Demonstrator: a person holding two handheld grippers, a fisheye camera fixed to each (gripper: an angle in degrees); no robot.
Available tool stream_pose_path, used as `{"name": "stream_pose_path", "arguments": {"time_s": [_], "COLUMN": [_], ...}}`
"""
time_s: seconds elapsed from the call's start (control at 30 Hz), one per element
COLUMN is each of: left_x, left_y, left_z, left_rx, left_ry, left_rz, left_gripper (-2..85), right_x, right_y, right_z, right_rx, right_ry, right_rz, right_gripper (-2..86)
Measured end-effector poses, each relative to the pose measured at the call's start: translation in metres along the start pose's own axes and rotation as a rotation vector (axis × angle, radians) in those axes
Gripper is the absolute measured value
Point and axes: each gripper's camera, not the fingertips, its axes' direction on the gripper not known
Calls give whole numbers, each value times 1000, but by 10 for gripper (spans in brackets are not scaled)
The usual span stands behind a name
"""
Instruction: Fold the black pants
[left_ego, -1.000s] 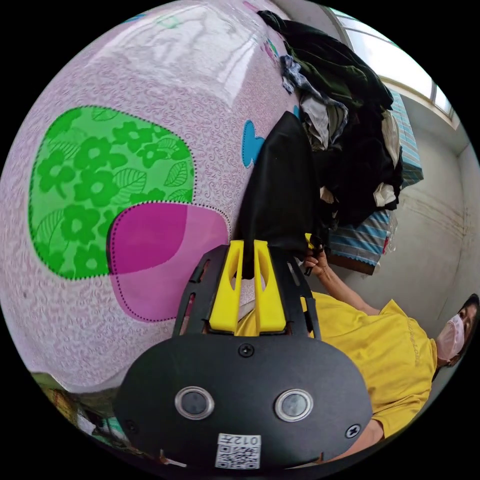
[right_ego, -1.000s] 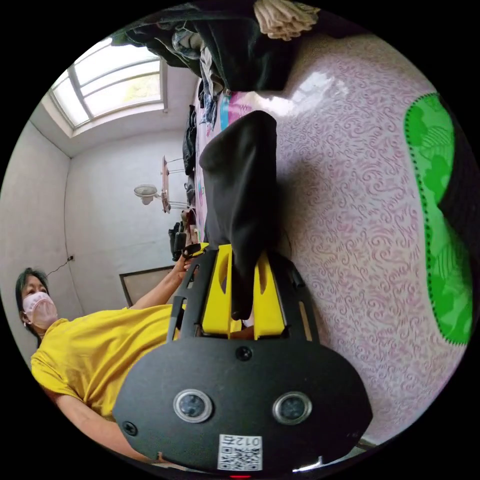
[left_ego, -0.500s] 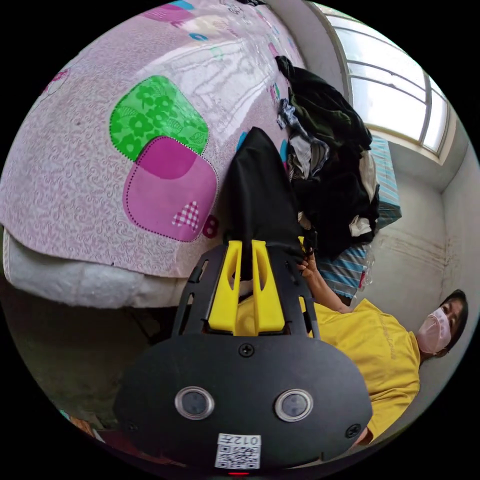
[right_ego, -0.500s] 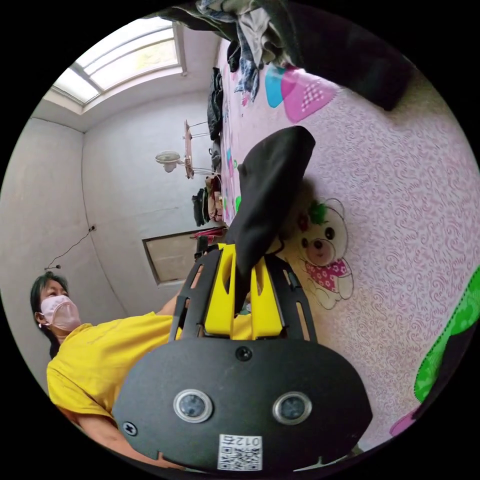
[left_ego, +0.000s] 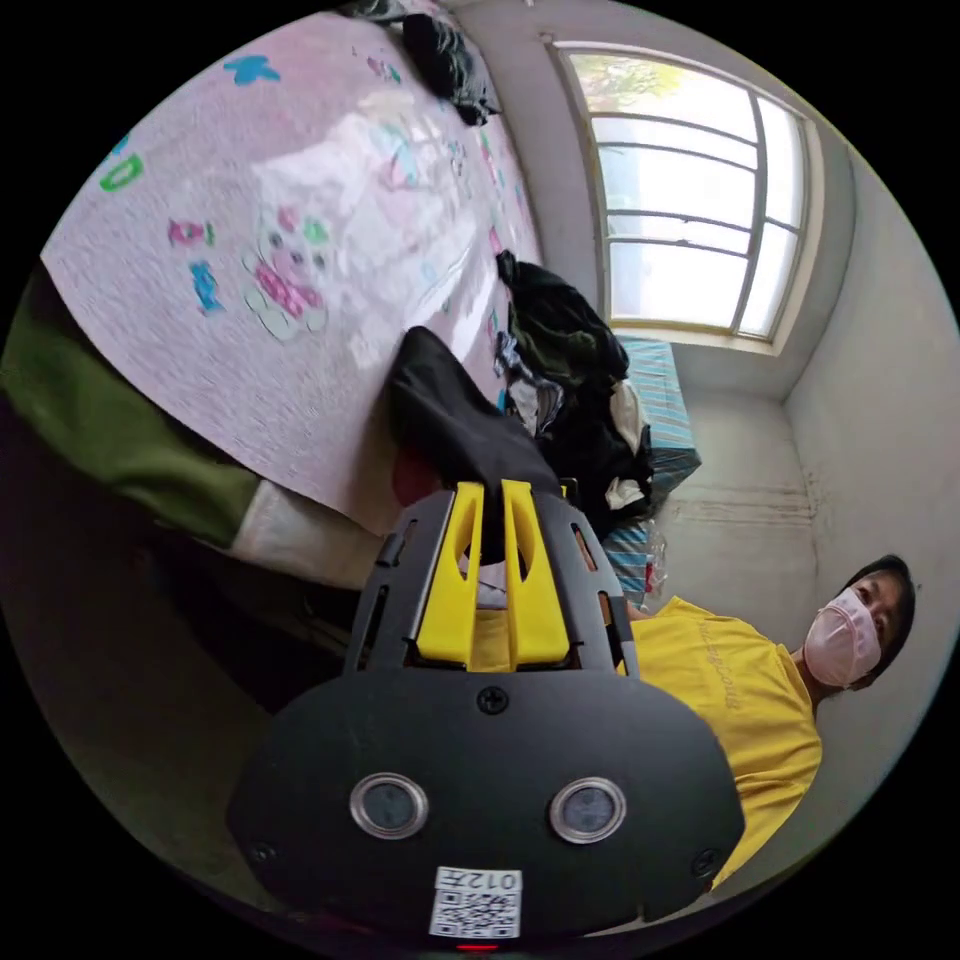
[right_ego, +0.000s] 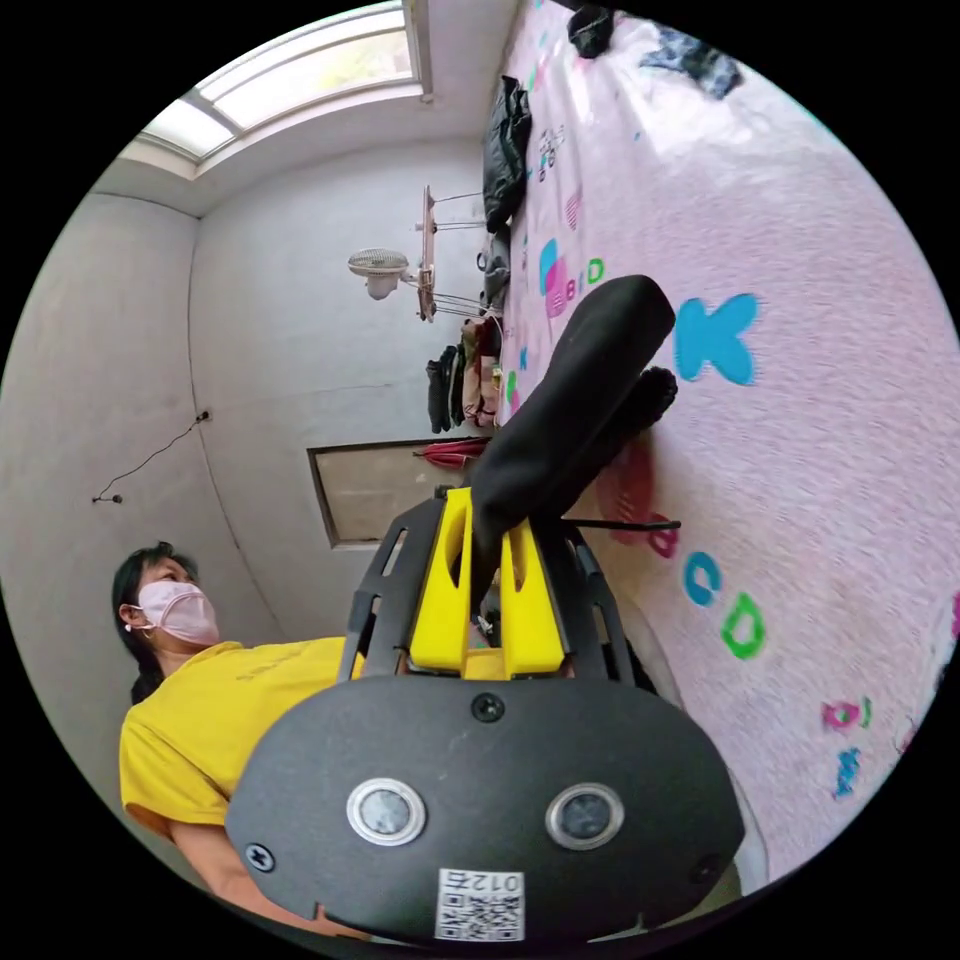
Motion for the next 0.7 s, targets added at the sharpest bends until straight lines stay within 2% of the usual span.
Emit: {"name": "stream_pose_path", "arguments": {"time_s": [0.23, 0.3, 0.5, 0.63, 0.7], "left_x": [-60, -85, -140, -166, -172], "left_y": [23, 39, 77, 81, 74], "left_z": [-282, -381, -606, -739, -832], "left_rx": [163, 242, 478, 612, 700], "left_ry": [-25, -51, -126, -156, -186], "left_rz": [81, 83, 67, 61, 77], "left_gripper": [24, 24, 25, 26, 27], "right_x": [-73, -89, -143, -202, -236], "right_y": [-95, -121, -210, -283, -318], "right_z": [249, 315, 531, 692, 764], "right_rx": [-138, -203, -380, -503, -554], "right_ry": [-91, -113, -180, -211, -233], "right_rz": [-83, -104, -151, -219, -270], "right_gripper": [-4, -4, -4, -4, -4]}}
